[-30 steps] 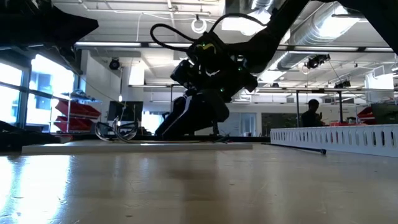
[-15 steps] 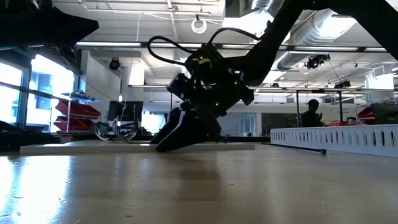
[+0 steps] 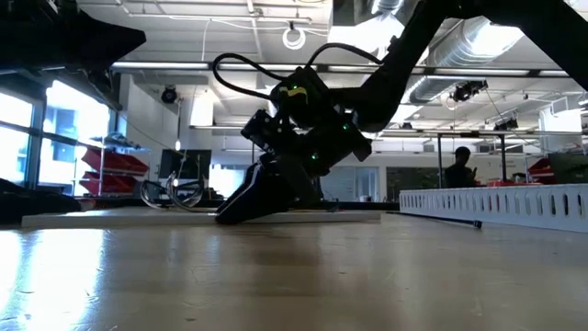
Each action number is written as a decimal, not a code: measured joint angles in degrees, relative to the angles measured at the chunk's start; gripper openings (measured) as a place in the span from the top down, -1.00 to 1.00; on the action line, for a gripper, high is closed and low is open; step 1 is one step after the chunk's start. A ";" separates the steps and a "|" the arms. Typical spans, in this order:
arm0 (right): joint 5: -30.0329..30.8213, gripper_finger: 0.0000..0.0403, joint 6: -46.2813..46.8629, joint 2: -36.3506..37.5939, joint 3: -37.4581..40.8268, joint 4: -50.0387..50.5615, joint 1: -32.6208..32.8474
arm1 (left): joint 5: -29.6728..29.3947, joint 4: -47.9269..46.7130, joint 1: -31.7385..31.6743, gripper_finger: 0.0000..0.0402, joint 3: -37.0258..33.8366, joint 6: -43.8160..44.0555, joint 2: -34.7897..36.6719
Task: Ziptie cables
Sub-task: Move the cable duct cover from the center to the table to the top center part of the table
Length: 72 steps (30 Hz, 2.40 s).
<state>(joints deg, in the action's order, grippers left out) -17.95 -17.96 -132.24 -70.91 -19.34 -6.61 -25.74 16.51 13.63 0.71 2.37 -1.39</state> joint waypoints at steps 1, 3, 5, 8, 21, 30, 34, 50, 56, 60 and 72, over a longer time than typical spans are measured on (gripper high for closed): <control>0.36 -0.03 0.97 0.11 0.05 -0.65 0.02 | 0.00 0.02 0.00 1.00 -0.01 0.00 0.00; 1.69 -0.03 3.46 0.97 0.23 -1.13 0.00 | 0.00 0.04 0.00 1.00 -0.02 0.00 0.00; 2.34 -0.03 5.60 2.67 0.53 -0.20 -0.17 | 0.02 0.02 0.00 1.00 -0.01 0.03 0.00; 2.53 -0.03 7.56 5.72 0.81 1.94 -0.22 | 0.02 0.01 0.00 1.00 -0.01 0.02 0.00; 3.41 0.28 3.96 19.71 0.73 10.28 -4.67 | 0.07 -0.37 0.04 1.00 0.00 0.49 -0.02; 3.10 0.94 -2.81 22.75 0.63 19.36 -16.41 | 0.13 -0.87 0.04 1.00 0.00 0.57 -0.07; -10.13 0.96 -3.99 22.75 0.61 20.73 -18.00 | 0.11 -0.72 0.04 1.00 0.00 0.55 -0.08; 1.91 -0.64 -8.99 13.48 0.55 9.55 -6.52 | 0.15 -0.37 0.02 1.00 0.00 0.54 -0.07; 3.43 -0.92 -6.06 9.96 0.50 8.87 -6.85 | 0.18 -0.39 0.00 1.00 0.00 0.50 -0.07; 5.70 -0.87 -5.64 7.55 0.40 7.00 -6.89 | 0.23 -0.39 0.02 1.00 0.00 0.54 -0.08; 6.23 -0.10 -1.13 4.56 0.04 8.99 -7.05 | 0.29 -0.39 0.02 1.00 0.00 0.51 -0.07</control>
<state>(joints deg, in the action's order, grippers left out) -11.73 -19.09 -127.68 -70.87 -10.35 -13.66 -25.44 16.12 13.65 0.71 2.88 -1.45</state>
